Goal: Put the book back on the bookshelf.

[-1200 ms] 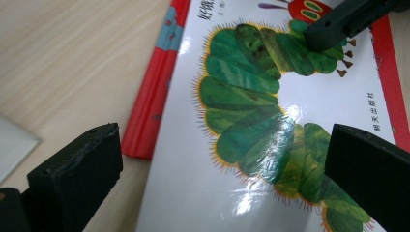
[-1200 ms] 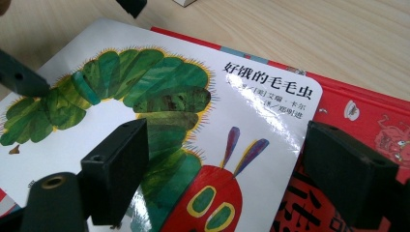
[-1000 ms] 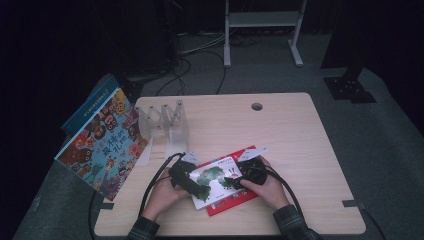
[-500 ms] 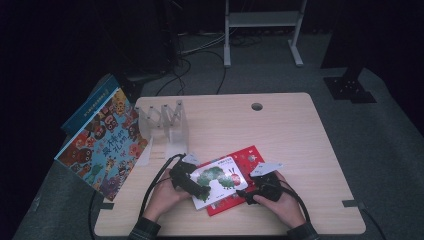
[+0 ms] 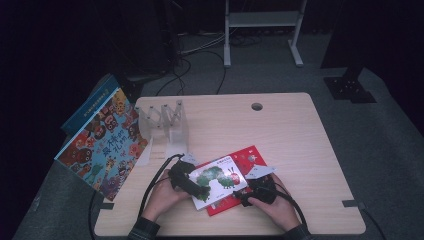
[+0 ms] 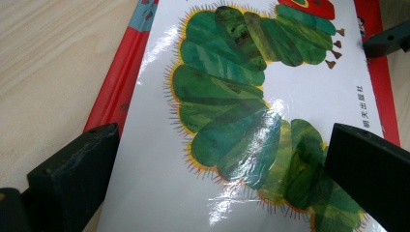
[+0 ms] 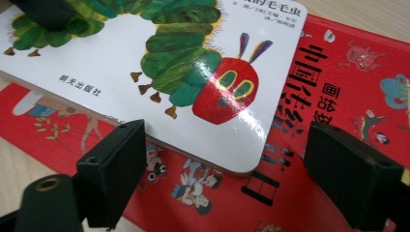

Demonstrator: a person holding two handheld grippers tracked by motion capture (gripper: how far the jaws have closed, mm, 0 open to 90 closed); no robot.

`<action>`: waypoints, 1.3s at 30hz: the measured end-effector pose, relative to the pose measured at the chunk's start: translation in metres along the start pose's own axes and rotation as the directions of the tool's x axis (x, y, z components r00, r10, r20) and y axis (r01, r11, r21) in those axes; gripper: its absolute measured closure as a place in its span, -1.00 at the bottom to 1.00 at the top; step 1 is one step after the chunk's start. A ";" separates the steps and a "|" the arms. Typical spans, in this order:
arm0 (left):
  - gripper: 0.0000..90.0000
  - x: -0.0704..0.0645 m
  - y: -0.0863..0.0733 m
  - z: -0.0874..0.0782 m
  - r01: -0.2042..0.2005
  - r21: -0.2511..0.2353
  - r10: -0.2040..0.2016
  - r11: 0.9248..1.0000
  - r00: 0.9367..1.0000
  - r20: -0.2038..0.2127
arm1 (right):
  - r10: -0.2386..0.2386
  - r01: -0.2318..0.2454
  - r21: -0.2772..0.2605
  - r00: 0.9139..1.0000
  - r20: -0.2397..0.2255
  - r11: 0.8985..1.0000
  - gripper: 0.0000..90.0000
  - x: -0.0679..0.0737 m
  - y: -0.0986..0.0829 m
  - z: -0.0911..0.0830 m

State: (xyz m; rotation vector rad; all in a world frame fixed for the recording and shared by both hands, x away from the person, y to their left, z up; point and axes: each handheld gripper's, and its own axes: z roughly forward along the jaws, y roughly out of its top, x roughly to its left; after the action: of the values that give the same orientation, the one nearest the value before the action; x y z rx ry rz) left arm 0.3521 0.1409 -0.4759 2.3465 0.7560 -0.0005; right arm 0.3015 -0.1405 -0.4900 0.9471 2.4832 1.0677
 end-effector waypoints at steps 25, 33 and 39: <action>-1.00 0.005 -0.004 -0.001 0.029 -0.002 -0.029 1.000 0.999 0.021 | 0.022 -0.023 -0.020 0.999 -0.040 1.000 -0.43 0.012 0.002 -0.006; -1.00 0.004 -0.005 -0.001 0.033 -0.010 -0.033 0.999 0.999 0.023 | -0.034 0.032 -0.029 0.996 -0.079 0.999 -0.36 0.036 0.005 0.002; -1.00 0.004 -0.004 -0.001 0.033 0.005 -0.033 0.999 0.999 0.018 | -0.063 0.062 -0.027 0.997 -0.051 0.998 -0.40 0.042 0.005 0.005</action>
State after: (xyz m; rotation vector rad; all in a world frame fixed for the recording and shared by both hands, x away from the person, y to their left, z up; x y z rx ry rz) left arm 0.3534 0.1461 -0.4778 2.3350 0.7867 -0.0372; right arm 0.2748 -0.1074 -0.4897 0.8388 2.5166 1.1146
